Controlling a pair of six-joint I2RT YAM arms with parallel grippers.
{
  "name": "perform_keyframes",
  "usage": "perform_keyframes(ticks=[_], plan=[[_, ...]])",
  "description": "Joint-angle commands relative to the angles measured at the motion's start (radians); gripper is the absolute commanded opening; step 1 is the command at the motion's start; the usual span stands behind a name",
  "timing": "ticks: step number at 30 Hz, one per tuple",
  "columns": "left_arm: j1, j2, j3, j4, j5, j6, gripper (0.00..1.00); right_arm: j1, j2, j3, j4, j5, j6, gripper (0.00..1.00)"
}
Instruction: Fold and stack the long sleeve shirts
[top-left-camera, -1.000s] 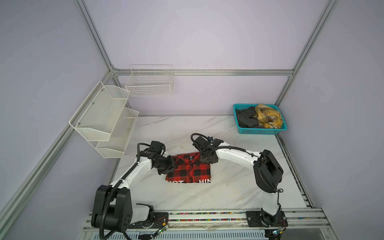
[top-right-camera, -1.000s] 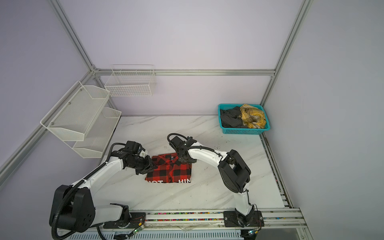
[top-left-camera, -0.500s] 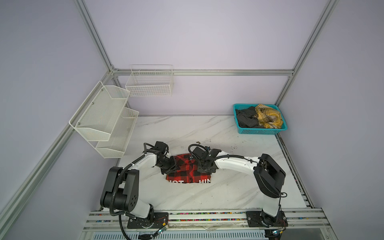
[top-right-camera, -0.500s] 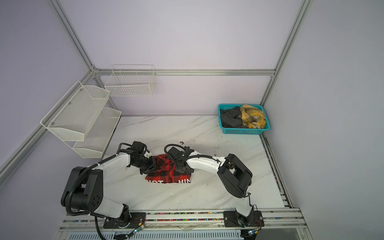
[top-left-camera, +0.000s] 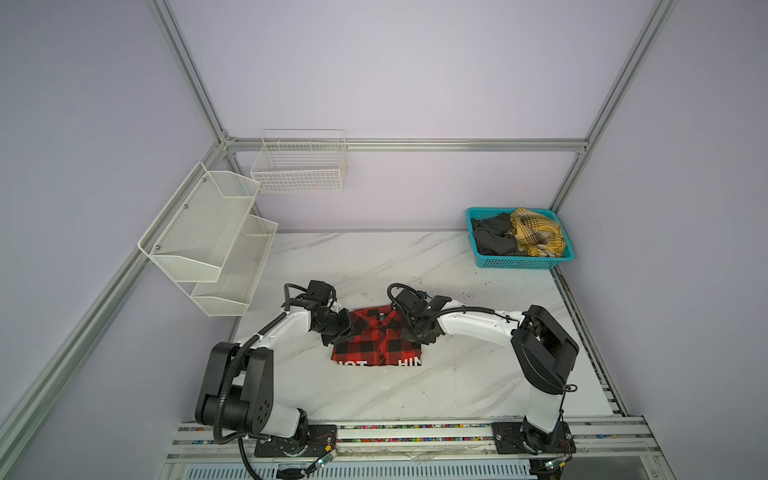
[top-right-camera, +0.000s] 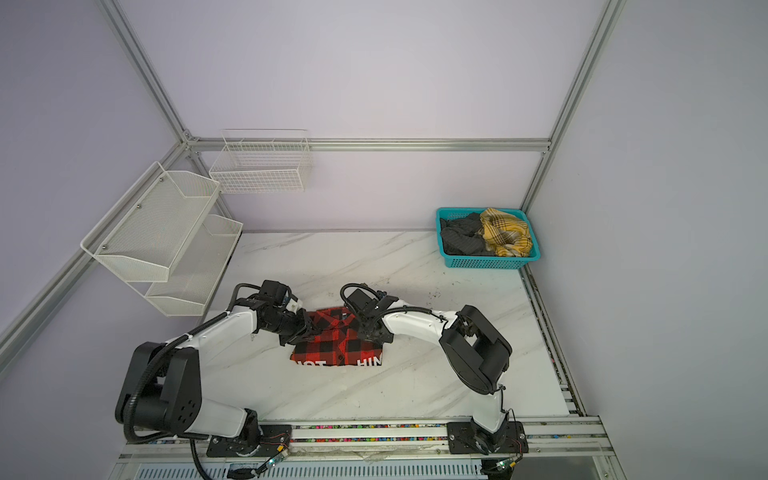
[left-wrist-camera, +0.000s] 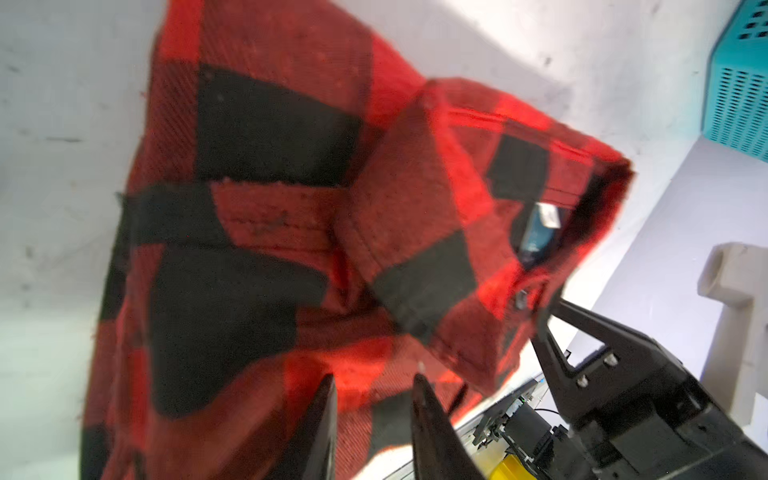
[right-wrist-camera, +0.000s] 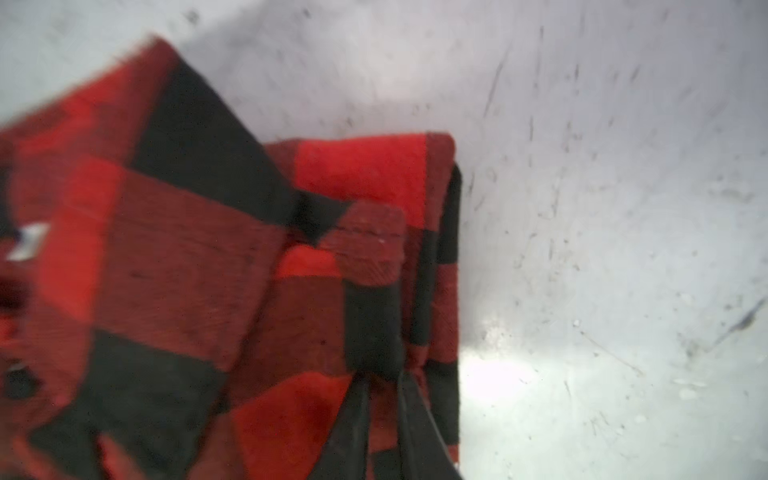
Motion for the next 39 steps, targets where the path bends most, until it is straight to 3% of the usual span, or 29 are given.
perform_keyframes(ticks=[1, 15, 25, 39], plan=[[-0.009, -0.050, 0.156, -0.007, 0.033, -0.026, 0.29, -0.006, -0.060, 0.071, -0.089, 0.052, -0.024, 0.16], [-0.105, 0.155, 0.208, 0.063, 0.051, -0.036, 0.17, -0.067, -0.021, 0.132, -0.036, -0.018, -0.036, 0.15], [-0.114, 0.238, 0.128, 0.112, 0.023, -0.015, 0.10, -0.126, 0.031, 0.003, 0.114, -0.118, -0.030, 0.13], [-0.132, 0.285, 0.097, 0.163, 0.003, 0.002, 0.00, -0.135, 0.071, -0.036, 0.143, -0.118, -0.021, 0.10]])
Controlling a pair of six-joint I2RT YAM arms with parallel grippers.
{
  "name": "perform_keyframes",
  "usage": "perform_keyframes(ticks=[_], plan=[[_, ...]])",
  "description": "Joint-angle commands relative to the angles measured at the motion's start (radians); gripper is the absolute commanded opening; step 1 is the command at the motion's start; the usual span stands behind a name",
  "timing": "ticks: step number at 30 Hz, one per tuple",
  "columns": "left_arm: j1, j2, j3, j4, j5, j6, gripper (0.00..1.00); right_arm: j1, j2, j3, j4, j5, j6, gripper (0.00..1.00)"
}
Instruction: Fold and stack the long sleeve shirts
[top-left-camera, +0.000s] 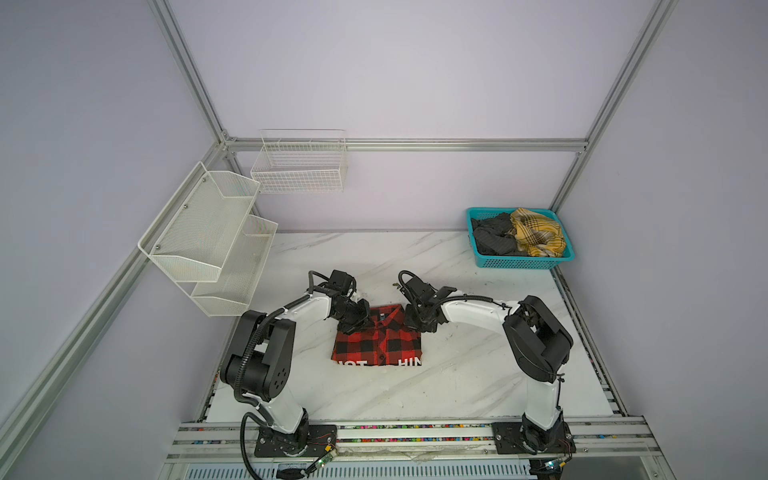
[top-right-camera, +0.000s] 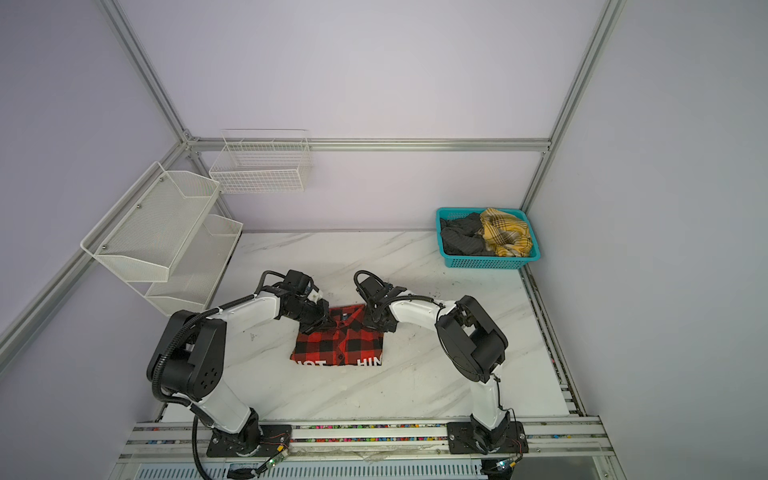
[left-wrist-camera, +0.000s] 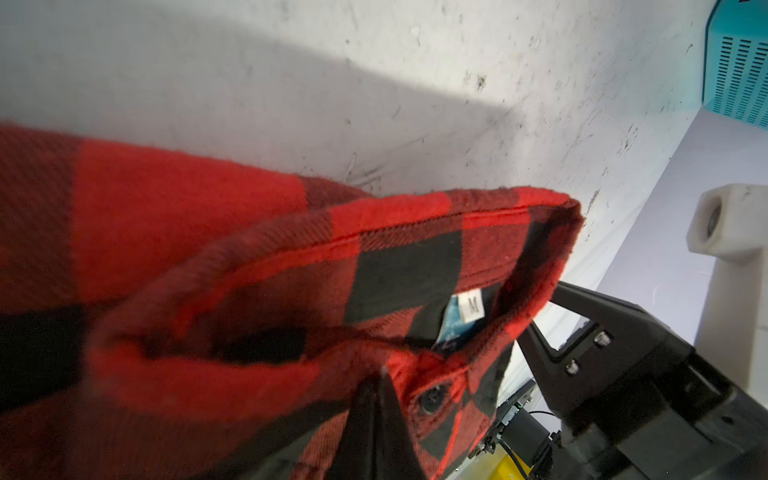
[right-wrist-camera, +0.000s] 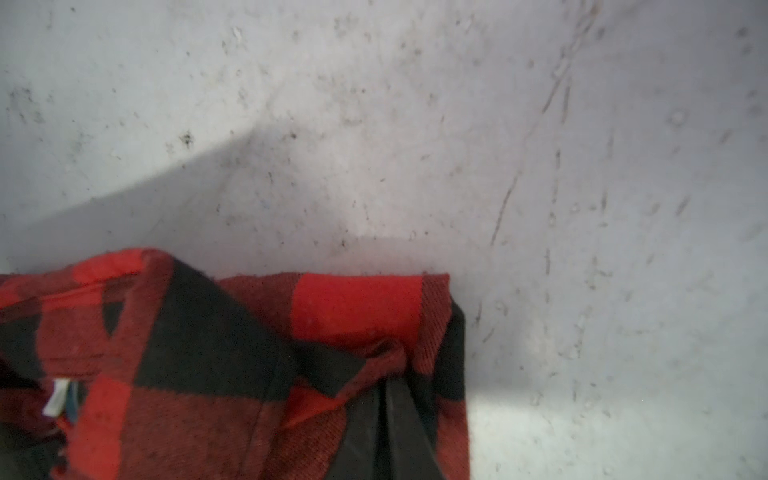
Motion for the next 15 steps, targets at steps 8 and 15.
perform_keyframes(ticks=[8, 15], plan=[[-0.012, -0.067, 0.057, -0.039, -0.016, 0.017, 0.12, 0.025, -0.059, 0.088, -0.160, 0.097, -0.049, 0.21], [0.002, -0.203, 0.124, -0.210, -0.119, 0.068, 0.17, 0.134, -0.159, 0.080, -0.270, 0.160, -0.012, 0.23]])
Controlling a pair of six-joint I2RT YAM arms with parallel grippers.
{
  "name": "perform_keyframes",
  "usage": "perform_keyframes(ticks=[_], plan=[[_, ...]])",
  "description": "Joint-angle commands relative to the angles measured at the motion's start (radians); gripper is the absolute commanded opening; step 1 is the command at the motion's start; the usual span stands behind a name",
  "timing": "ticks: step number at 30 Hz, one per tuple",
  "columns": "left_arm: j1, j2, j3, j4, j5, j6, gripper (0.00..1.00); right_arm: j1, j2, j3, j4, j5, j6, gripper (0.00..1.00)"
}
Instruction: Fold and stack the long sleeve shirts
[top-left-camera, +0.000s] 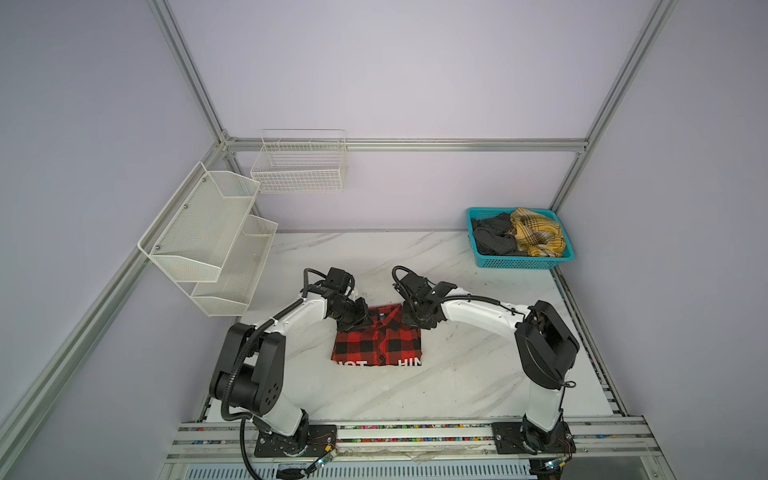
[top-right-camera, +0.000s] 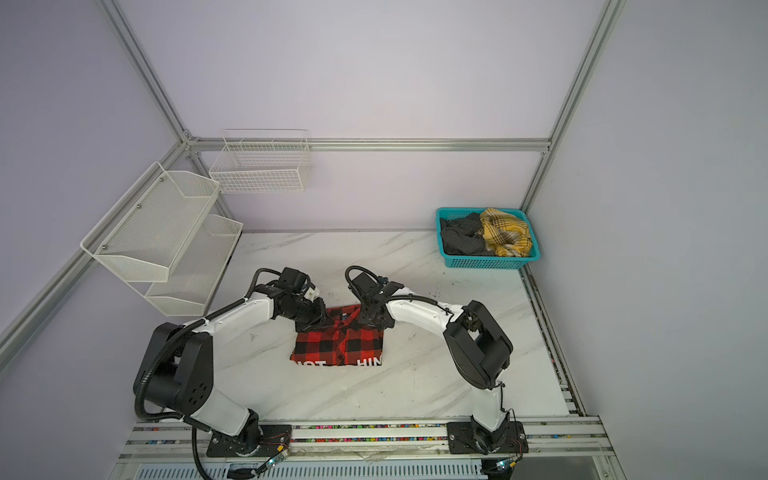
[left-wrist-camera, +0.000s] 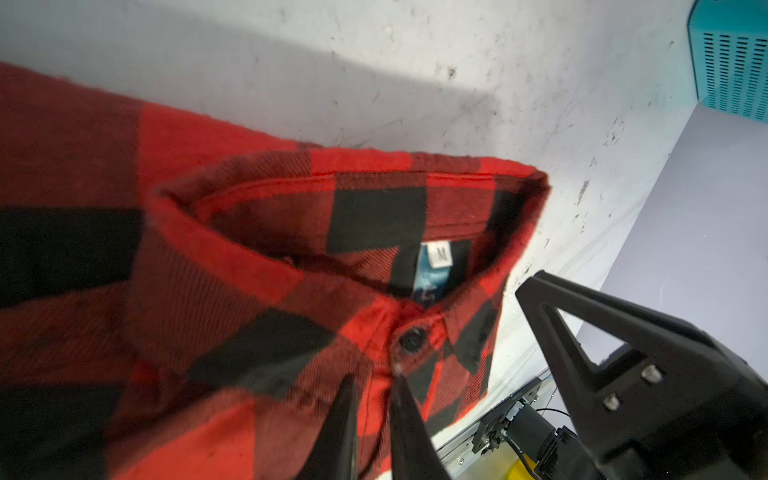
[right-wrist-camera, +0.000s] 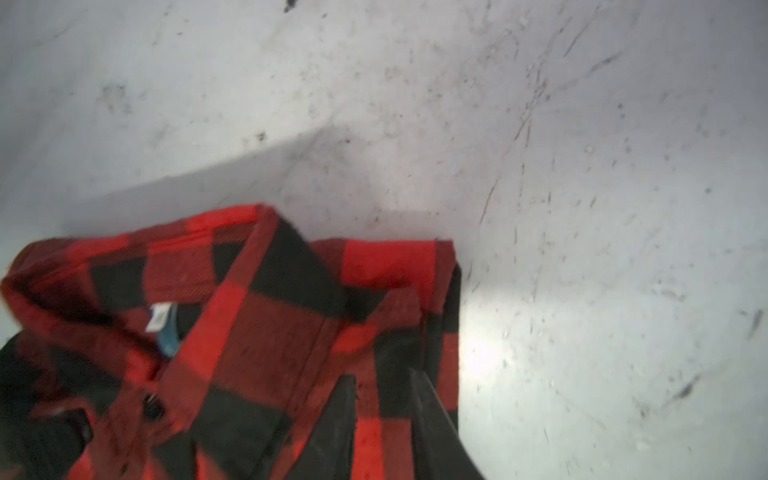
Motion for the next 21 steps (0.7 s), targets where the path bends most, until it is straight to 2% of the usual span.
perform_keyframes(ticks=[1, 6, 13, 18, 21], plan=[[0.014, -0.078, 0.086, -0.099, -0.072, 0.061, 0.17, 0.058, -0.085, -0.023, -0.088, 0.043, 0.036, 0.21], [0.083, -0.157, -0.032, -0.121, -0.046, 0.088, 0.16, 0.126, -0.115, -0.088, -0.014, -0.024, 0.081, 0.13], [0.104, -0.209, -0.132, -0.134, -0.044, 0.109, 0.15, 0.142, -0.090, -0.167, 0.073, -0.070, 0.110, 0.11], [0.104, -0.164, -0.181, -0.093, -0.038, 0.123, 0.13, 0.141, -0.037, -0.182, 0.083, -0.062, 0.108, 0.10], [0.107, -0.067, -0.193, -0.033, -0.026, 0.126, 0.09, 0.134, -0.033, -0.211, 0.113, -0.063, 0.121, 0.09]])
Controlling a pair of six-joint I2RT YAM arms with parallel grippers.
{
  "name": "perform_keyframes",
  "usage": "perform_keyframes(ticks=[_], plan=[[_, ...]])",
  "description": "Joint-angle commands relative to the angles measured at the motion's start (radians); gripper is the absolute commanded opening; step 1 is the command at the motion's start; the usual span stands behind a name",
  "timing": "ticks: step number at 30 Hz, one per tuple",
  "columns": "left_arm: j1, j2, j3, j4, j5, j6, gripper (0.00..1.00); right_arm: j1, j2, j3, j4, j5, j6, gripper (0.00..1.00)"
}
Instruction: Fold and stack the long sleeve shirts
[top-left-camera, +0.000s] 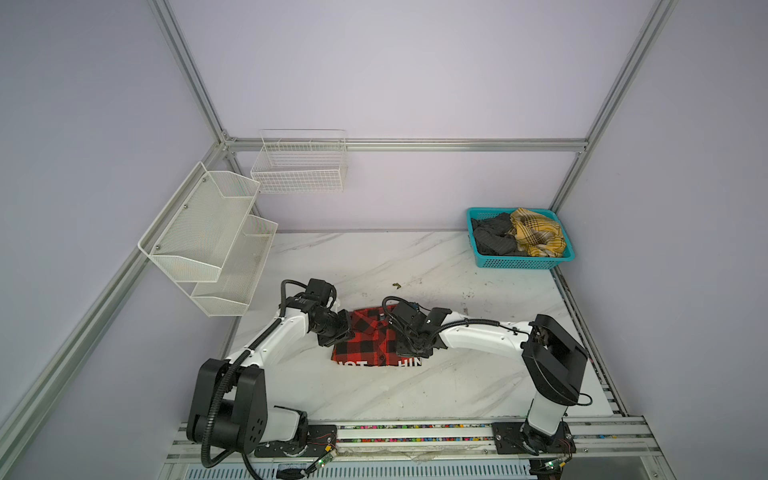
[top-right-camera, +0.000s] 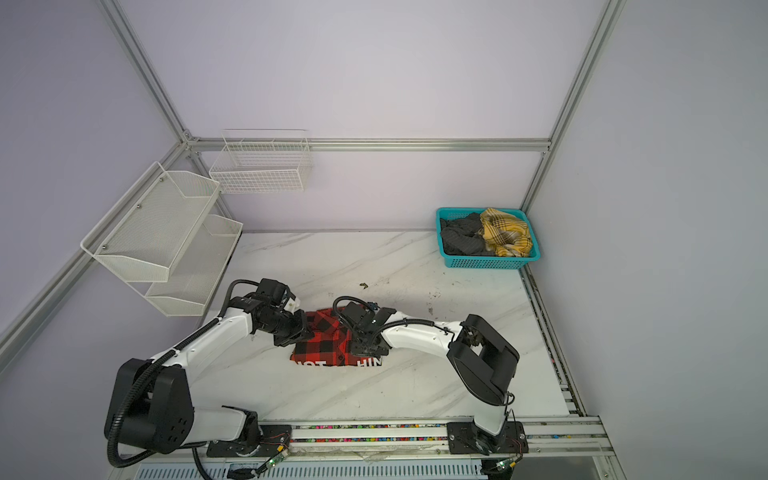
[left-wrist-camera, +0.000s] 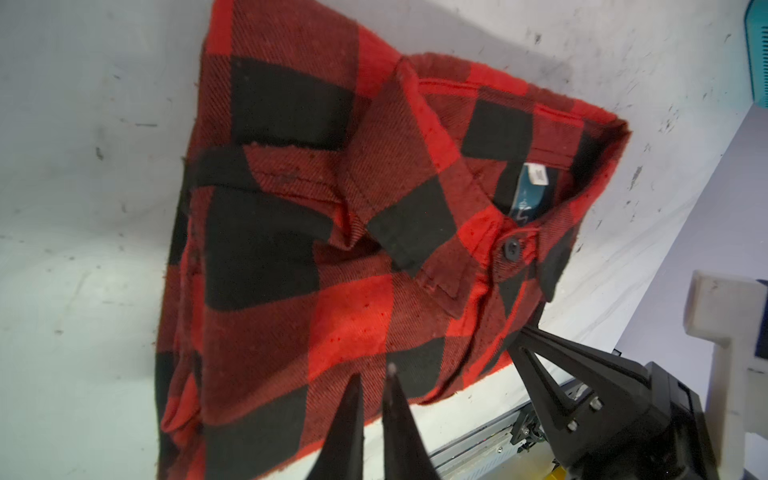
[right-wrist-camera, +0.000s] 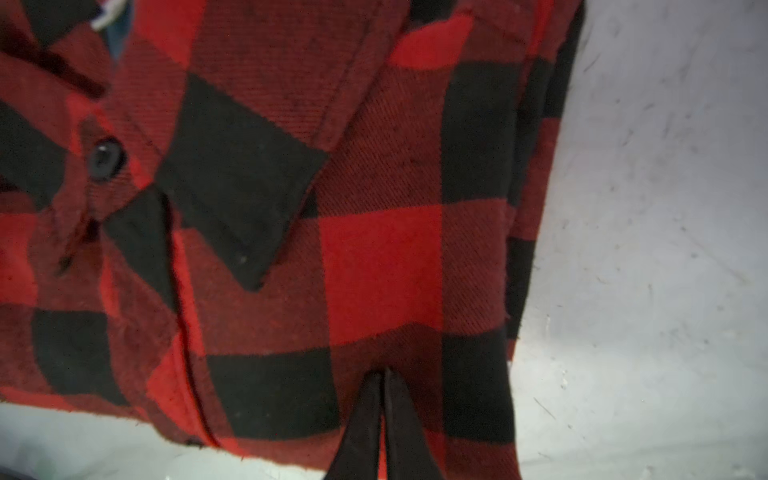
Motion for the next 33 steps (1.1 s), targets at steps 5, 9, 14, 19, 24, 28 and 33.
perform_keyframes(ticks=[5, 9, 14, 19, 24, 28, 33], plan=[[0.009, 0.147, -0.009, 0.102, 0.017, 0.023, 0.06, -0.021, 0.007, -0.063, 0.053, -0.006, 0.044, 0.10], [0.009, 0.173, -0.008, 0.114, 0.023, 0.024, 0.06, -0.037, -0.003, -0.080, 0.054, 0.006, 0.046, 0.09], [0.009, 0.212, -0.018, 0.167, 0.054, 0.009, 0.05, -0.068, -0.020, -0.102, 0.053, 0.016, 0.047, 0.09], [0.006, 0.286, 0.060, 0.215, 0.077, -0.014, 0.04, -0.112, -0.033, -0.115, 0.052, 0.041, 0.037, 0.09], [0.004, 0.246, 0.127, 0.195, 0.086, -0.044, 0.06, -0.171, -0.019, -0.083, 0.042, 0.038, 0.003, 0.09], [0.012, 0.183, 0.209, 0.112, 0.028, -0.027, 0.25, -0.174, -0.039, -0.022, 0.015, 0.027, -0.054, 0.10], [0.030, 0.085, 0.324, -0.035, -0.052, 0.003, 0.37, -0.175, -0.110, 0.029, -0.048, 0.038, -0.067, 0.11]])
